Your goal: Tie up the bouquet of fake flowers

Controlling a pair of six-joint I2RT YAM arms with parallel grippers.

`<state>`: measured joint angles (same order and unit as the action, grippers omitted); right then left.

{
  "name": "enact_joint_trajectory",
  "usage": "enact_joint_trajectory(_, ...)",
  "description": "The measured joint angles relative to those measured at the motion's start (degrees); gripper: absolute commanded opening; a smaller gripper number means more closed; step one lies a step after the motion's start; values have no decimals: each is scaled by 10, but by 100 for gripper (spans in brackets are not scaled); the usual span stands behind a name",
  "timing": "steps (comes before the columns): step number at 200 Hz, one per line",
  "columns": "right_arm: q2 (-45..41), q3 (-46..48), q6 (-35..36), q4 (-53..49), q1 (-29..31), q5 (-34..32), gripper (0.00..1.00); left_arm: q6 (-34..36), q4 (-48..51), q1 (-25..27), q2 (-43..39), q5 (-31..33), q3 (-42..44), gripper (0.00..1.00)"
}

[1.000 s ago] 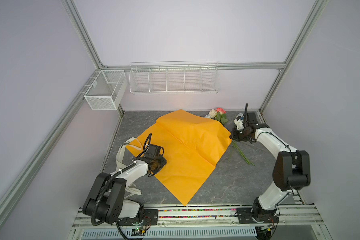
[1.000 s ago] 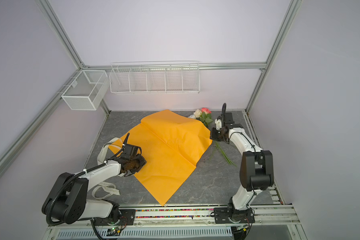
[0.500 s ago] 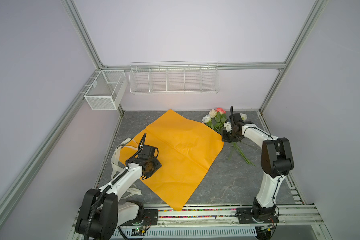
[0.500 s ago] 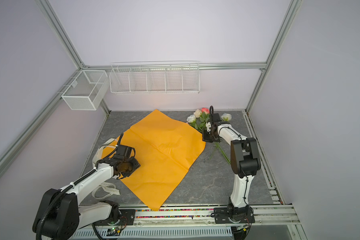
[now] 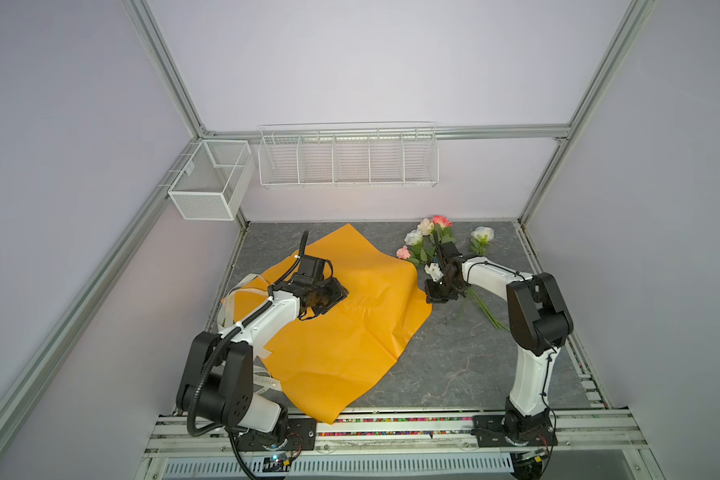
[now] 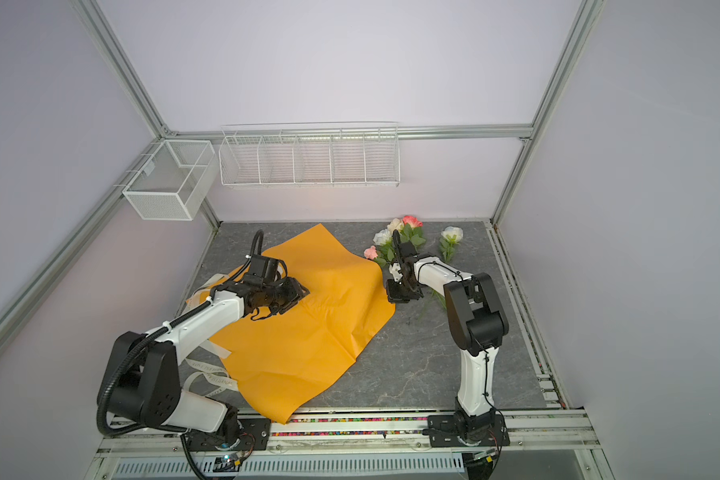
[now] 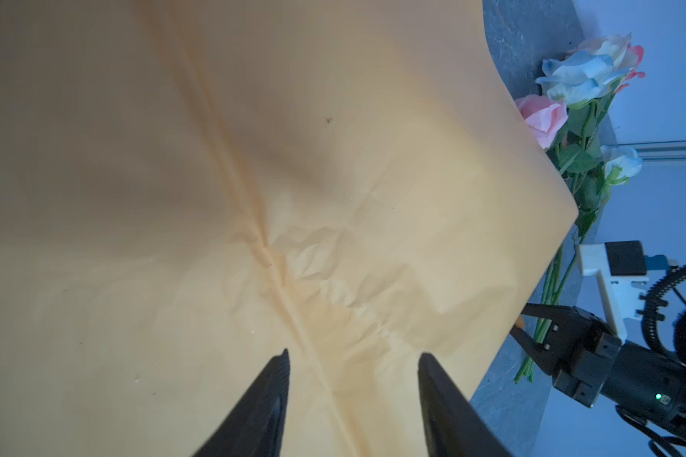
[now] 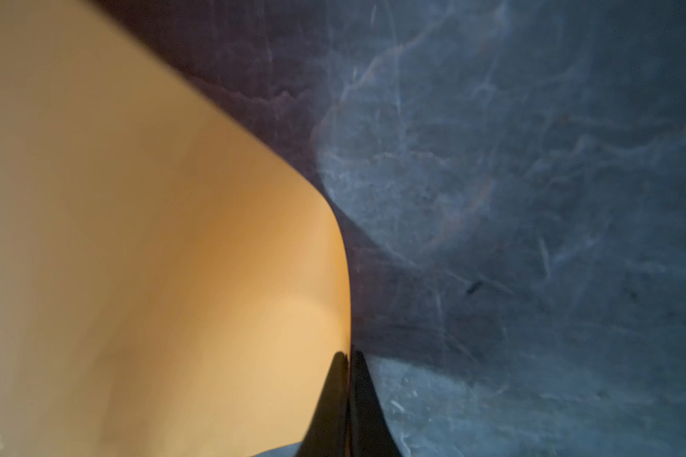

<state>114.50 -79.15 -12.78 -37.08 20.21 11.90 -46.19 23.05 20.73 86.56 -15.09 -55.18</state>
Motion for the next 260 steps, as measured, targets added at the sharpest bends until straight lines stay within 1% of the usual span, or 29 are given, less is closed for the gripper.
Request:
enact_joint_trajectory(44, 25, -27, 4, -12, 24, -17, 7, 15, 17, -1, 12, 18, -6, 56)
enact_joint_trajectory(59, 33, -37, 2, -17, 24, -24, 7, 20, 21, -2, 31, 19, -10, 56)
enact_joint_trajectory(77, 33, -38, -1, -15, 6, -27, 7, 25, 21, -4, 71, 17, -21, 56)
enact_joint_trajectory(114, 40, -49, 1, -3, -65, -28, 9, 32, 20, -5, 149, 6, -55, 55)
enact_joint_trajectory(120, 46, -58, 2, -4, -76, -30, 12, 32, 19, -5, 158, 4, -61, 55)
enact_joint_trajectory(129, 56, -73, 5, -4, -88, -30, 22, 32, 19, -4, 170, 0, -71, 55)
enact_joint_trajectory(134, 62, -82, 6, -3, -95, -25, 23, 32, 17, -4, 176, -2, -77, 55)
enact_joint_trajectory(143, 69, -94, 15, 0, -105, -24, 34, 32, 14, -2, 185, -2, -89, 55)
enact_joint_trajectory(145, 70, -95, 17, 1, -107, -24, 35, 32, 14, -2, 187, -2, -92, 55)
enact_joint_trajectory(153, 72, -100, 17, 6, -116, -23, 35, 32, 12, 2, 196, -3, -102, 55)
enact_joint_trajectory(165, 73, -101, 19, 10, -128, -24, 38, 32, 10, 8, 207, -4, -115, 55)
enact_joint_trajectory(199, 84, -116, 17, 15, -176, -19, 41, 27, 3, 32, 243, -9, -159, 55)
enact_joint_trajectory(232, 92, -125, 8, 25, -224, -19, 41, 9, -9, 43, 271, -17, -191, 54)
enact_joint_trajectory(260, 93, -127, -5, 33, -248, -19, 43, -7, -12, 52, 289, -16, -217, 54)
